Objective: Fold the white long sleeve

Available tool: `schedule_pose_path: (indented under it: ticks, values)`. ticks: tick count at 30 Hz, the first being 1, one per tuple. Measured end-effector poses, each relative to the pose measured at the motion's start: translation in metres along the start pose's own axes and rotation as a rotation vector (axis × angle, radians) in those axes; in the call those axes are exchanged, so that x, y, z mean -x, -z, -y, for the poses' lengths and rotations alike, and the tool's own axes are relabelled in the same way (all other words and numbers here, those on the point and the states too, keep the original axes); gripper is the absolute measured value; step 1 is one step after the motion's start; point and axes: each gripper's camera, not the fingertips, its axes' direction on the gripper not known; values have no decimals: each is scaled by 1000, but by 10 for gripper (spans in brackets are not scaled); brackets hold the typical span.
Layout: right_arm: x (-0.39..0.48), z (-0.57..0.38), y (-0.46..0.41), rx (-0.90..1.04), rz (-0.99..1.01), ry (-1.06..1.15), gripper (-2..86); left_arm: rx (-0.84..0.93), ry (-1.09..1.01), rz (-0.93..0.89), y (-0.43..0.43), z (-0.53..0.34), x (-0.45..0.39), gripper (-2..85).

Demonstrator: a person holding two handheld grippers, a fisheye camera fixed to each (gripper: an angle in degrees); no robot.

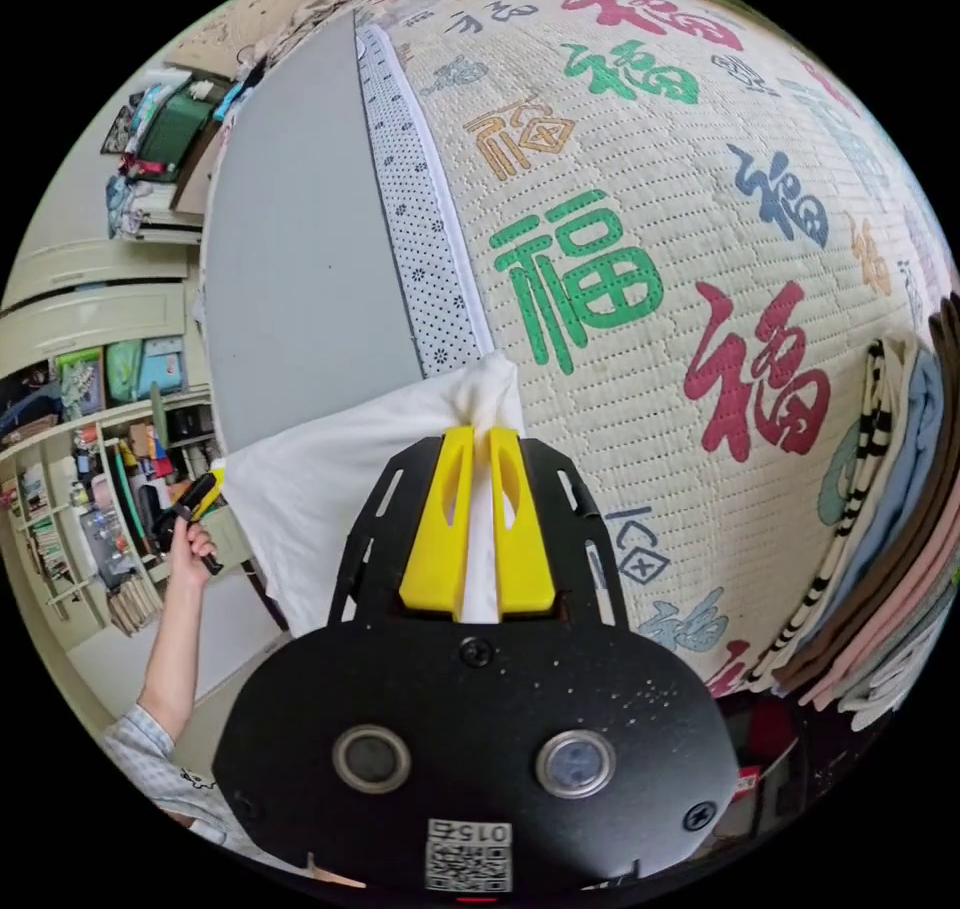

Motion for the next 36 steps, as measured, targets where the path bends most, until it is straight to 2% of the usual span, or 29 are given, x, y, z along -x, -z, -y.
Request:
schedule_pose_path:
  ticks: [6, 11, 13, 15, 17, 19, 20, 22, 24, 27, 29, 32, 36]
  values:
    - [20, -69, 22, -127, -90, 46, 31, -13, -138, 78, 13, -35, -22, 17]
    - [31, -221, 70, -360, -346, 108, 1, -109, -299, 233, 55, -112, -44, 10]
    - [36, -283, 87, -476, -447, 103, -2, -204, -338, 306, 78, -151, -52, 5]
    - [40, -345, 104, -621, -554, 71, -3, -454, -420, 454, 116, -212, -67, 5]
    - [34, -413, 114, -767, -656, -62, -3, -601, -468, 528, 134, -251, -75, 11]
    - [20, -444, 108, -796, -643, -150, -3, -730, -466, 556, 139, -280, -73, 18]
    - [7, -453, 98, -750, -579, -157, -1, -802, -463, 554, 135, -295, -68, 21]
    - [-15, -452, 77, -649, -445, -148, 2, -661, -453, 486, 125, -298, -60, 21]
    - [-35, -441, 52, -571, -351, -141, 8, -415, -466, 253, 107, -295, -54, 27]
    - [-60, -416, 11, -455, -234, -47, 50, -341, -480, 35, 75, -315, -40, 49]
    - [-86, -397, -15, -328, -155, 19, 92, -281, -404, 22, 52, -330, -29, 68]
    - [-128, -387, -28, -289, -6, 66, 98, -227, -275, 22, 22, -364, -12, 104]
    - [-163, -378, -31, -290, -15, 168, 84, -288, -225, 15, -4, -406, 1, 106]
